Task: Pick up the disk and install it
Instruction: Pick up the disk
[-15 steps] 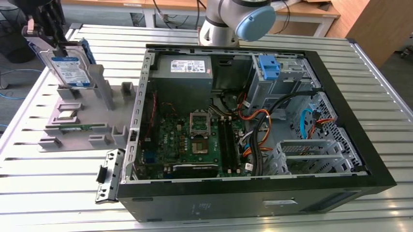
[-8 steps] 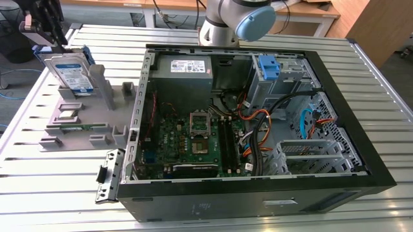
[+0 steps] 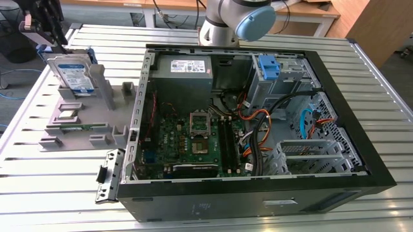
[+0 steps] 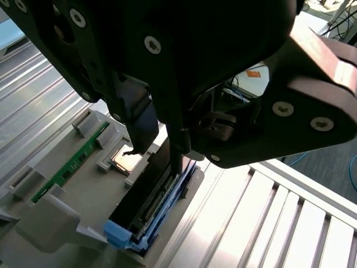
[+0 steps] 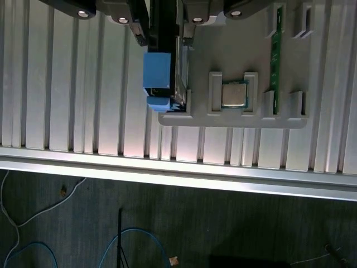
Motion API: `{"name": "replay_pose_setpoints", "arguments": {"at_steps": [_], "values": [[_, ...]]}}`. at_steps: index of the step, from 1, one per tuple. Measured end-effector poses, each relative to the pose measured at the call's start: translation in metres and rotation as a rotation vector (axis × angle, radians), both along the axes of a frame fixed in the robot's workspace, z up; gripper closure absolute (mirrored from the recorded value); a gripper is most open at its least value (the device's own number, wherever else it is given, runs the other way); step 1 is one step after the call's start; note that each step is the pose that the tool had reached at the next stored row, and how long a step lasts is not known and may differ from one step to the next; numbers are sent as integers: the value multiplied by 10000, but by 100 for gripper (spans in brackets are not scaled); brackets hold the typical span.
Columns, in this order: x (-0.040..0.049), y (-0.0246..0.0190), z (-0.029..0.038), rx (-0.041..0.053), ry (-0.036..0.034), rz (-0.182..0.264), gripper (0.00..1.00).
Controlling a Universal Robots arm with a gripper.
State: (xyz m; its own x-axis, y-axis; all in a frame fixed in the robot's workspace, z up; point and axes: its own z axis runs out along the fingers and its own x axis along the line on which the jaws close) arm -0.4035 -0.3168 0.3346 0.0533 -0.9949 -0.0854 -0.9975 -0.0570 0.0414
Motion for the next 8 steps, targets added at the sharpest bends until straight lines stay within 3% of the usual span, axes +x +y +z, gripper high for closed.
{"name": "replay_pose_setpoints", "arguments": {"at_steps": [3,5,7,8], "values": [[0,0,0,0,0,-1,57],[0,0,0,0,0,-1,45],[0,0,0,0,0,-1,45],[0,0,-3,0,0,-1,39]]}}
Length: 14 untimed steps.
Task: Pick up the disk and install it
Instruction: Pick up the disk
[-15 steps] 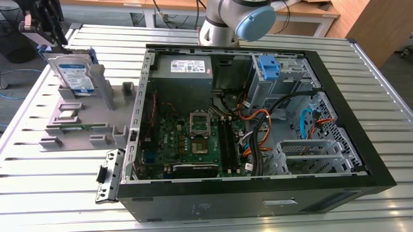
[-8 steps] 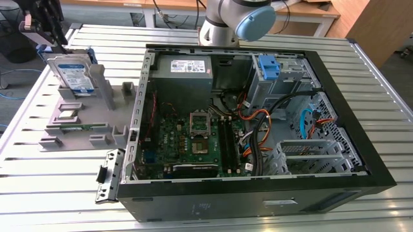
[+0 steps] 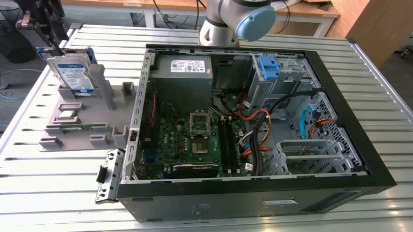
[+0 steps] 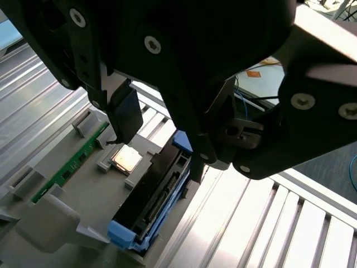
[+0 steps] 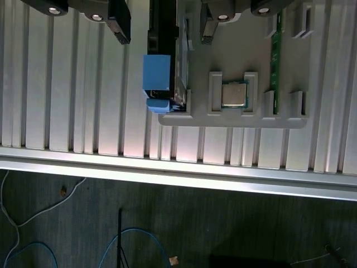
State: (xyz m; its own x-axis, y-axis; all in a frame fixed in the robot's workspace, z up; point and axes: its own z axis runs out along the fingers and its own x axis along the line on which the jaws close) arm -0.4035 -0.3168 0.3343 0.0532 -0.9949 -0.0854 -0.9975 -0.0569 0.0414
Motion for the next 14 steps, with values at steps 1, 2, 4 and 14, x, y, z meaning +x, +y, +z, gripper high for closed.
{"name": "replay_pose_setpoints", "arguments": {"at_steps": [1,2,4,14], "values": [[0,0,-14,1,-1,0,39],[0,0,-32,0,0,0,39],[0,0,-68,0,1,0,39],[2,40,-217,0,1,0,39]]}}
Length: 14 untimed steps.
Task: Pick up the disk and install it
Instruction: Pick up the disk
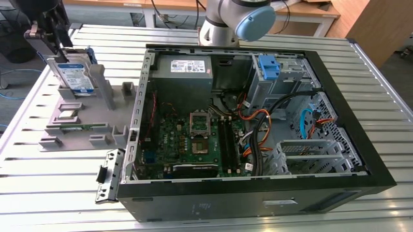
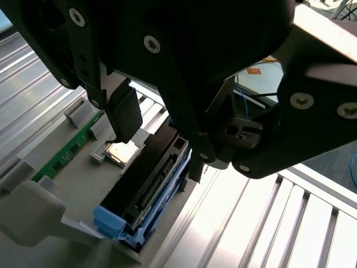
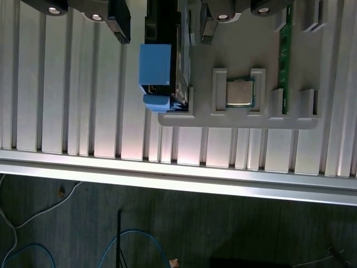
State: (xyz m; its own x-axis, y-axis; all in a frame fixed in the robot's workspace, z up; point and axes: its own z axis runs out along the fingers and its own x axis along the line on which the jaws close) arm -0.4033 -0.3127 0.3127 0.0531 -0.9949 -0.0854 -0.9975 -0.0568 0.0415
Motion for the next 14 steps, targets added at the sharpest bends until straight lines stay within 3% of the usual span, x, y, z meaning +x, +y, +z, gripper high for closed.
{"name": "replay_pose_setpoints", "arguments": {"at_steps": [4,14], "values": [[5,20,-31,-22,-1,0,39],[5,21,-122,-30,0,0,39]]}}
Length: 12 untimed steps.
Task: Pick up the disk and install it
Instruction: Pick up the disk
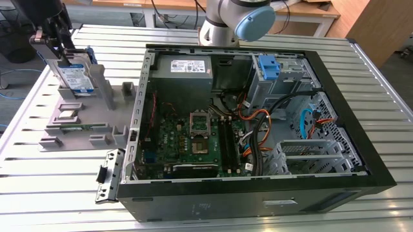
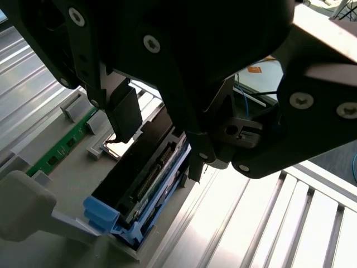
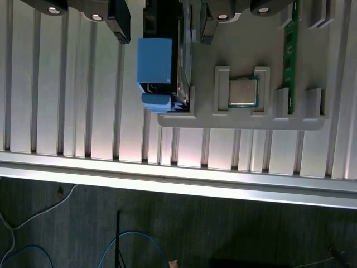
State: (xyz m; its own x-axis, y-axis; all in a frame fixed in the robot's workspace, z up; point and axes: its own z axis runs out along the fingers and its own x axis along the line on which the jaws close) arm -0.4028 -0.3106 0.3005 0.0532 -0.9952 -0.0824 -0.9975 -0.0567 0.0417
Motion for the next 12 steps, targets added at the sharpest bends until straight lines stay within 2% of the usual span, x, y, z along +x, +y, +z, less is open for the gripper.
{"name": "replay_pose_setpoints", "arguments": {"at_steps": [9,12], "values": [[7,0,-4,2,-3,-1,39],[8,0,20,9,0,0,39]]}}
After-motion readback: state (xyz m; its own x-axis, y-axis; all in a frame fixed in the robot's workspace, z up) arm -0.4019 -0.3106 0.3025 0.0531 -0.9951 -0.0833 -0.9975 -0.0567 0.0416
